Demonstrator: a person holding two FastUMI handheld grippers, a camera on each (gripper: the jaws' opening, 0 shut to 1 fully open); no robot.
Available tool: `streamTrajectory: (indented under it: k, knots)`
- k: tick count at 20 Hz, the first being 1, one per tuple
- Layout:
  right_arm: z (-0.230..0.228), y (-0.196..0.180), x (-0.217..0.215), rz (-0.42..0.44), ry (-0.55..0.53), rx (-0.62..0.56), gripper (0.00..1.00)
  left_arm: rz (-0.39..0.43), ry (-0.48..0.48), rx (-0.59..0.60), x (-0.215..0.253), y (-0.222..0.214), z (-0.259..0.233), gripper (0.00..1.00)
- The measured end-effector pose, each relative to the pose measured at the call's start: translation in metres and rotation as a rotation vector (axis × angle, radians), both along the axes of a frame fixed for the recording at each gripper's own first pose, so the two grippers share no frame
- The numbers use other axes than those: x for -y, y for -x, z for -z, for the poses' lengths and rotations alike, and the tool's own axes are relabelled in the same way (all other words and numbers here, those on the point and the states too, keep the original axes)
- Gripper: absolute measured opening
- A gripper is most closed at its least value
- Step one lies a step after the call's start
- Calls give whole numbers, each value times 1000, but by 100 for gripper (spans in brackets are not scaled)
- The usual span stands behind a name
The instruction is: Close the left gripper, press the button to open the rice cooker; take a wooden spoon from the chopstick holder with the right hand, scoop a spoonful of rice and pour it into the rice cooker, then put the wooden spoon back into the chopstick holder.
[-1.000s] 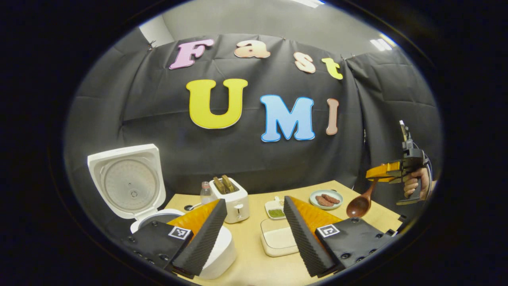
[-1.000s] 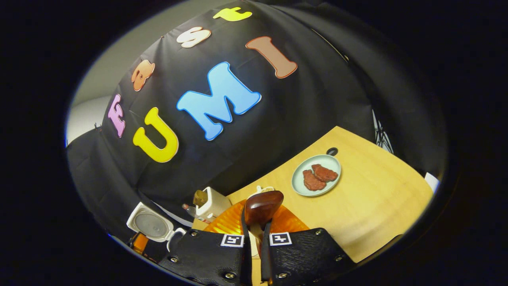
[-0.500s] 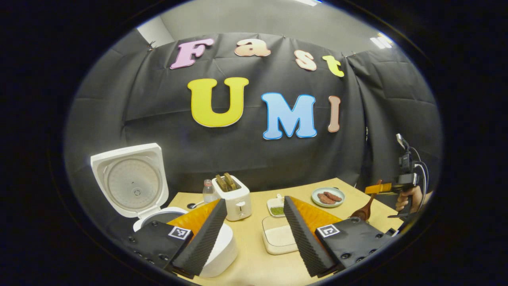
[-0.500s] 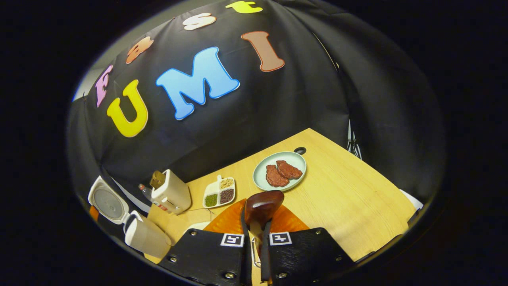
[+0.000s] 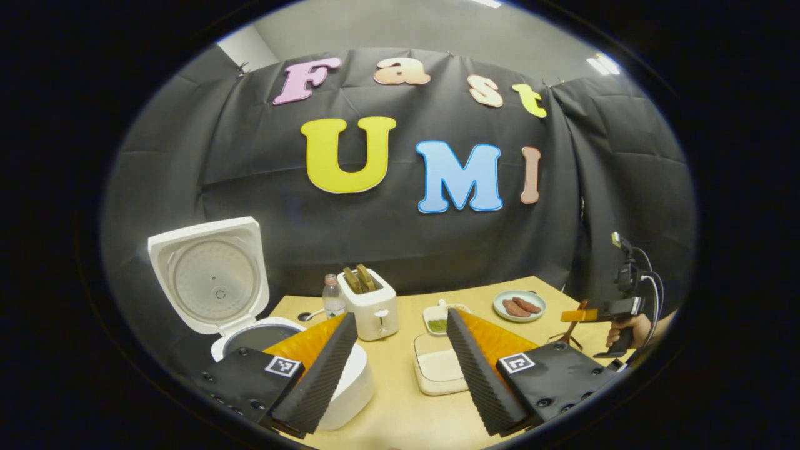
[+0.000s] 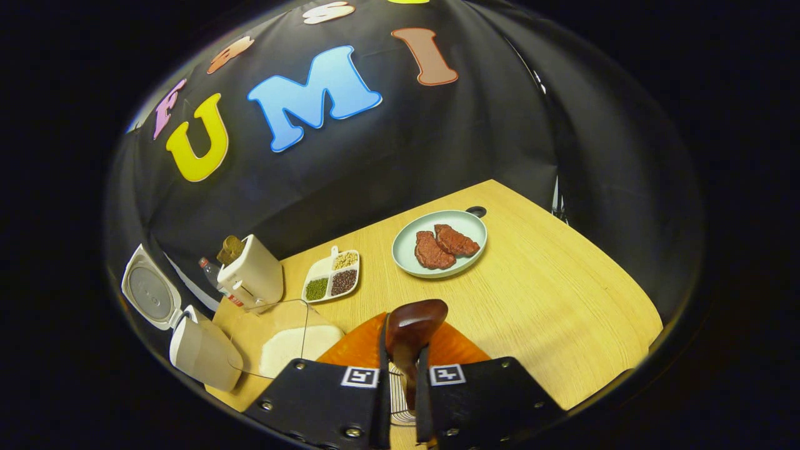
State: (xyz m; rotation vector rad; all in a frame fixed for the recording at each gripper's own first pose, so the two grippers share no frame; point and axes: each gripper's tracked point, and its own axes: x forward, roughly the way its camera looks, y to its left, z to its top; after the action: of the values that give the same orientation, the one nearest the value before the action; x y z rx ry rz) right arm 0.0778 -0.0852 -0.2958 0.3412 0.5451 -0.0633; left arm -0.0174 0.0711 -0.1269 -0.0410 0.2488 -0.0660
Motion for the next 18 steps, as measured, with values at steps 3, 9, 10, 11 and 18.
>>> streamTrajectory:
  k: [3, 9, 10, 11, 18]
  knots:
    - [-4, 8, 18, 6, 89, 11, 28, 5, 0, 3, 3, -7, 0, 100]
    - [-103, 30, 52, 141, 232, 228, 95, 14, 1, 33, 15, -20, -11, 100]
    - [-126, 31, 45, 134, 233, 270, 95, 14, -1, 35, 17, -22, -13, 100]
    - [-148, 31, 36, 119, 239, 309, 95, 16, -2, 33, 18, -24, -12, 100]
    - [-236, 30, -42, -37, 357, 442, 95, -82, -19, 53, -6, -35, -36, 99]
